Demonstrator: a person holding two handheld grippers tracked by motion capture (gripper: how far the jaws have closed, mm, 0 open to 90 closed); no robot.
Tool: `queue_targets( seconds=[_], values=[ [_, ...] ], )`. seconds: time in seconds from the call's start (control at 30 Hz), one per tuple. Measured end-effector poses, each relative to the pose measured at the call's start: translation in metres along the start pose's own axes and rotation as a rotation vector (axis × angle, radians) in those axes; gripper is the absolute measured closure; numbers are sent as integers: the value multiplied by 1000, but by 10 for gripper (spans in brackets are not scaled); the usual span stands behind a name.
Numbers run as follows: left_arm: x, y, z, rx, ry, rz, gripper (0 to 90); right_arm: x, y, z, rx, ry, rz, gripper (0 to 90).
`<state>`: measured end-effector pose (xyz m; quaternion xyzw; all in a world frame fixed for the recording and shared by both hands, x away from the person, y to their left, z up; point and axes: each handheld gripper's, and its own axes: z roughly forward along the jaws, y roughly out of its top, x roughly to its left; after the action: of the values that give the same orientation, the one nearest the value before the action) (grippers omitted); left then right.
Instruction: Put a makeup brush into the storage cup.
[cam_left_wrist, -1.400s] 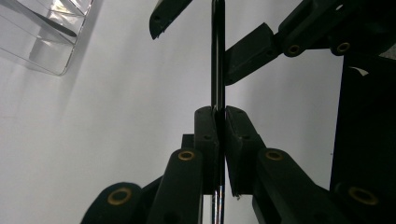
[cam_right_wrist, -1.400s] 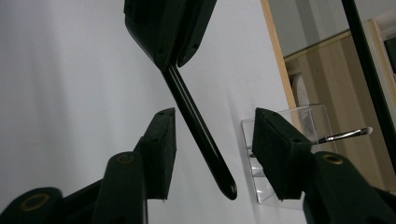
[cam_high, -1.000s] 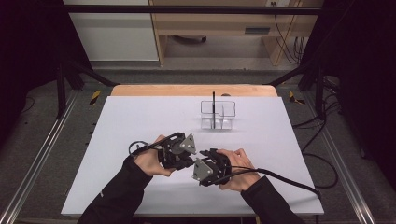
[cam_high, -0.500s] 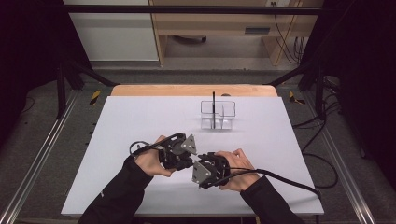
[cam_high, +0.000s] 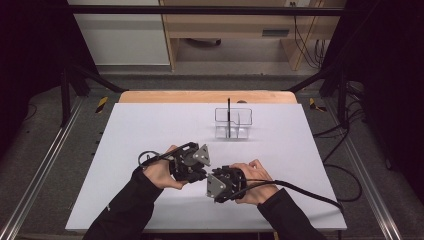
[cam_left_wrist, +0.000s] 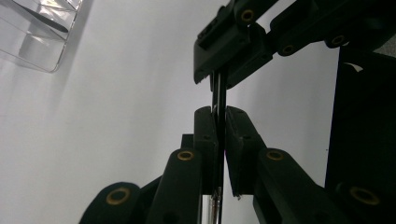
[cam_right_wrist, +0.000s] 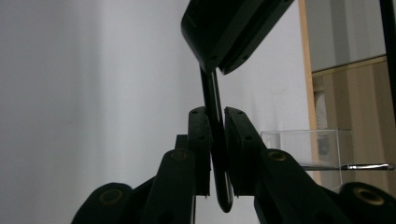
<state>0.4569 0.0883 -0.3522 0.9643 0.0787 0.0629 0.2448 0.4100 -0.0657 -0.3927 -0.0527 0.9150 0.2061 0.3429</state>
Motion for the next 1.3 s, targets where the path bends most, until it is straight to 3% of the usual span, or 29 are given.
queue_targets(
  seconds=[0.27, 0.37, 0.57, 1.03, 1.3],
  values=[
    [3, -3, -5, -34, 10, -3, 804, -1, 0, 0, -10, 24, 11, 841],
    [4, -4, -7, -50, 19, -8, 749, -3, -1, -1, -11, 25, 17, 841],
    [7, -8, -14, -93, 78, -26, 600, -5, -2, -1, -5, 32, 42, 841],
    [19, -34, -34, -263, 180, -150, 410, -16, -8, 2, 13, 26, 106, 841],
    [21, -46, -35, -304, 231, -199, 305, -21, -12, 3, 27, 19, 139, 841]
  ],
)
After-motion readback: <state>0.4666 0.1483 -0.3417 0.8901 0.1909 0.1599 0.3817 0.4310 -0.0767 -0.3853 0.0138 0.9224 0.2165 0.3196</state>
